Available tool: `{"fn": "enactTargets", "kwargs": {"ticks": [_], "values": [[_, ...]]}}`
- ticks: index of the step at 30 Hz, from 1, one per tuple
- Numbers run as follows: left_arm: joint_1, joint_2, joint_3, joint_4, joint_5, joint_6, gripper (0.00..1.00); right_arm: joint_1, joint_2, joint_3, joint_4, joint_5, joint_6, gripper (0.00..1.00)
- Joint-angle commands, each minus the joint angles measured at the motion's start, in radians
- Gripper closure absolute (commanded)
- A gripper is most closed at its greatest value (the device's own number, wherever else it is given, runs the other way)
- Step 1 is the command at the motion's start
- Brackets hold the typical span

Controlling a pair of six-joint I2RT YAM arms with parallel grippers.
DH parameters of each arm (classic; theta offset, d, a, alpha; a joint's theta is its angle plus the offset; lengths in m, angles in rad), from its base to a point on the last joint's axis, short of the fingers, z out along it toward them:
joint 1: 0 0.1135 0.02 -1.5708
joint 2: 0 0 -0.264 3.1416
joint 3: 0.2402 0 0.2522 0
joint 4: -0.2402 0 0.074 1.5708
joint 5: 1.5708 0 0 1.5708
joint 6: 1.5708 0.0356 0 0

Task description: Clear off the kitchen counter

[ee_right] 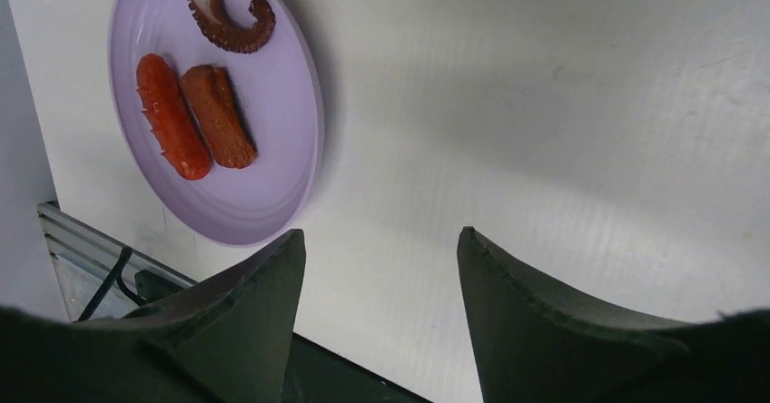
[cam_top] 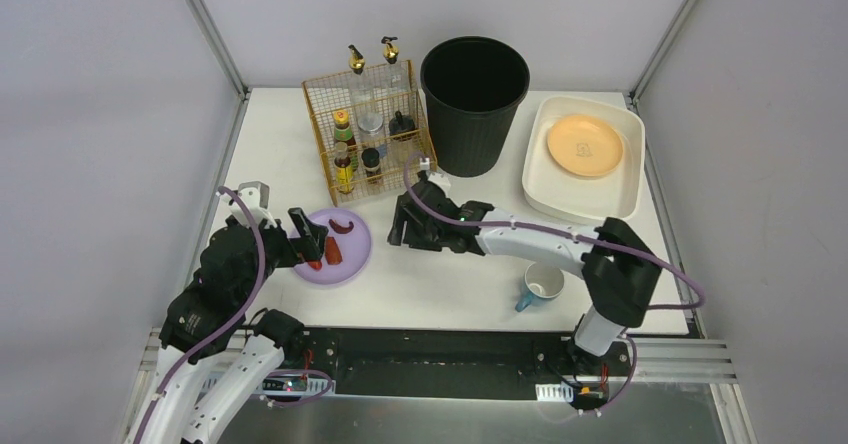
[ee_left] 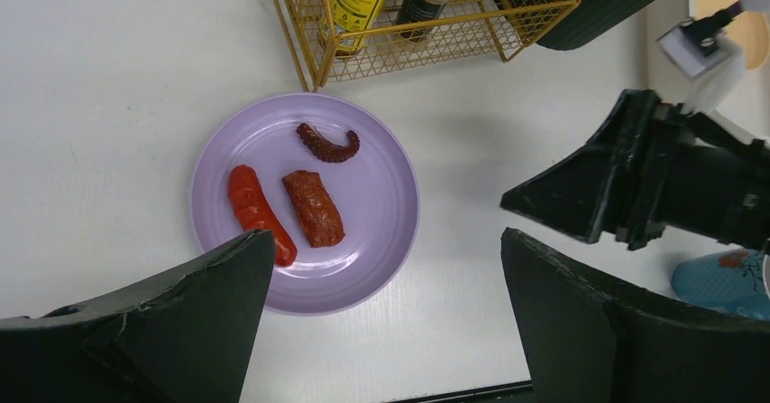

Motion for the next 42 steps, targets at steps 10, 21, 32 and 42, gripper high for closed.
{"fn": "enactTargets", "kwargs": {"ticks": [10,21,32,42], "values": [[0.012,-0.005,-0.01,-0.004,-0.007,0.007,0.0,0.104,0.213,0.054,0.3,-0.005,0.198,0.35],[0.013,-0.005,-0.011,-0.004,-0.006,0.006,0.0,0.11,0.315,0.076,0.36,-0.014,0.259,0.4],[0.013,-0.003,-0.01,-0.005,-0.008,0.006,0.0,0.114,0.378,0.072,0.394,-0.01,0.311,0.56],[0.013,-0.002,-0.01,-0.006,-0.01,0.005,0.0,0.115,0.385,0.071,0.369,-0.024,0.283,1.0]]}}
